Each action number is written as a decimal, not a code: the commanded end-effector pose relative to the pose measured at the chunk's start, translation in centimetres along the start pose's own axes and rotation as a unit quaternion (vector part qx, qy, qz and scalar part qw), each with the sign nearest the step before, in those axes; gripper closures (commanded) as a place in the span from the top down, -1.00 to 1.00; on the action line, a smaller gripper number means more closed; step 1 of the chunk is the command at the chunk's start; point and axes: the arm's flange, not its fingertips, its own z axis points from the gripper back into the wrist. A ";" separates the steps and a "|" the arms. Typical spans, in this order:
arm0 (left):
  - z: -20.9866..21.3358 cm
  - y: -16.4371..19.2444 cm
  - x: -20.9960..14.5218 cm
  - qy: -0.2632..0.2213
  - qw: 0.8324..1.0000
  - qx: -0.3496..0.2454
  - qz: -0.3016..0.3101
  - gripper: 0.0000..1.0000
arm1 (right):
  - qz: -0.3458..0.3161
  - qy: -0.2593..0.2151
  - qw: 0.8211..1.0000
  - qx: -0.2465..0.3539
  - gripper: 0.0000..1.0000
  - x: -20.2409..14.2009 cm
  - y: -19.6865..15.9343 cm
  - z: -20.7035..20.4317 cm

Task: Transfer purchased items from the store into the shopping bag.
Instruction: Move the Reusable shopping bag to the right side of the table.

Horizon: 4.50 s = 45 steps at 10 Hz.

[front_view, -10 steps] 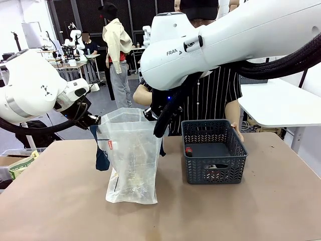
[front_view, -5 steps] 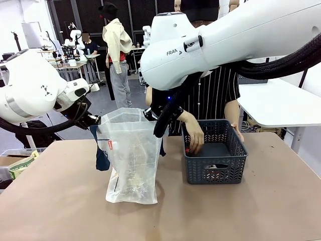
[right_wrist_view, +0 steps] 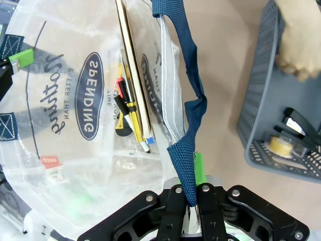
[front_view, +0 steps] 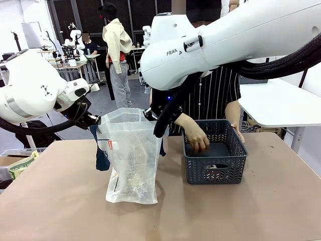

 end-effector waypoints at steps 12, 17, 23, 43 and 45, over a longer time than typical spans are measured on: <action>0.1 0.3 0.3 0.003 1.000 0.000 0.001 -1.00 | -0.001 -0.002 1.000 -0.001 -1.00 0.0 -0.1 0.2; 0.1 0.3 0.3 0.003 1.000 0.000 0.001 -1.00 | -0.001 -0.002 1.000 -0.001 -1.00 0.0 -0.1 0.2; 0.1 0.3 0.3 0.003 1.000 0.000 0.001 -1.00 | -0.001 -0.002 1.000 -0.001 -1.00 0.0 -0.1 0.2; 0.1 0.3 0.3 0.003 1.000 0.000 0.001 -1.00 | -0.001 -0.002 1.000 -0.001 -1.00 0.0 -0.1 0.2; 0.1 0.3 0.3 0.003 1.000 0.000 0.001 -1.00 | -0.001 -0.002 1.000 -0.001 -1.00 0.0 -0.1 0.2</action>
